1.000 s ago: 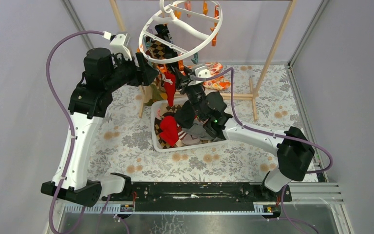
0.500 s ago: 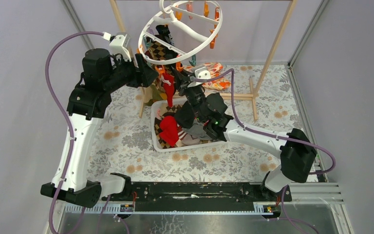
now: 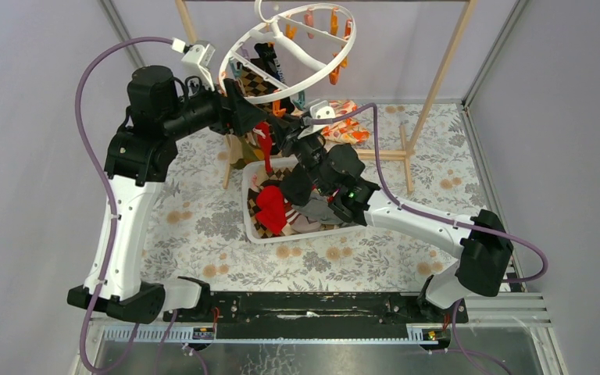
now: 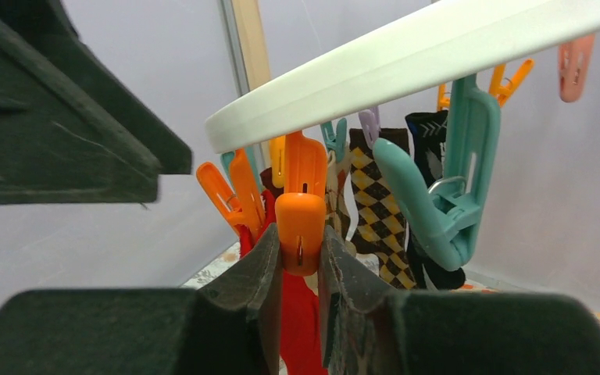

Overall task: Clip the socks to the hanger
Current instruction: Open the clamp at the hanger.

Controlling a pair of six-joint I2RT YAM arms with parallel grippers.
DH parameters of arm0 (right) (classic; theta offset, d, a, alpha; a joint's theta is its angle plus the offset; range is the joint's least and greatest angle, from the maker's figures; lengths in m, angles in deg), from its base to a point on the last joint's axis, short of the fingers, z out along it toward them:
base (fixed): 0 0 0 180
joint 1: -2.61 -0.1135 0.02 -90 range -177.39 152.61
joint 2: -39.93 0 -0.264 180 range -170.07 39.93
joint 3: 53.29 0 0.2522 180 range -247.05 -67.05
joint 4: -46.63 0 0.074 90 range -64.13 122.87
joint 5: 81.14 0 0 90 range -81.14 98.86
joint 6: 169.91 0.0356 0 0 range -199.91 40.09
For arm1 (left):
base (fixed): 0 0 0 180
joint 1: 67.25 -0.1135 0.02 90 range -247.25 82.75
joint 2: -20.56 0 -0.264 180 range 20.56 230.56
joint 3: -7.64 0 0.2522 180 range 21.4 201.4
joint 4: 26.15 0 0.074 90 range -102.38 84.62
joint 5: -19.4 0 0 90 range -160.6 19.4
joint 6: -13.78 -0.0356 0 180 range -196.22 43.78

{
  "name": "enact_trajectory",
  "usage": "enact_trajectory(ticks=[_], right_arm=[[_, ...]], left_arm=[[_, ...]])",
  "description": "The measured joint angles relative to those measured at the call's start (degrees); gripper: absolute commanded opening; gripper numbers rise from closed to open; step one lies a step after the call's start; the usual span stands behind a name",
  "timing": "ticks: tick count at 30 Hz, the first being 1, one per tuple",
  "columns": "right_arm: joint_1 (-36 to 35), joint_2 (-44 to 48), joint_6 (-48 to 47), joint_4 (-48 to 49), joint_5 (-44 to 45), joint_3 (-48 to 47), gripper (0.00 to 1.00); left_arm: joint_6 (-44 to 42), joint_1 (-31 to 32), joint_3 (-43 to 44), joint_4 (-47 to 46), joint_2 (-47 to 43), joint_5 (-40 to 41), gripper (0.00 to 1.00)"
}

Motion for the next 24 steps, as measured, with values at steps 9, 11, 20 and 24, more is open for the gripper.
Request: enact_trajectory(ticks=[9,11,20,24], right_arm=[[-0.39,-0.11,1.44,-2.40,-2.25,-1.57,0.00],[-0.39,-0.13,1.49,-2.78,-2.27,-1.84,0.00],[-0.39,-0.90,2.12,-3.43,-2.69,-2.60,0.00],[-0.39,-0.90,2.80,-3.39,-3.15,-2.60,0.00]], left_arm=[[0.13,2.62,0.83,0.00,3.82,-1.70,0.76],[0.44,2.86,0.83,-0.13,4.46,-1.70,0.76],[1.46,2.91,0.83,-0.55,5.09,-1.66,0.76],[2.56,2.91,0.83,-0.81,5.44,-1.64,0.72]])
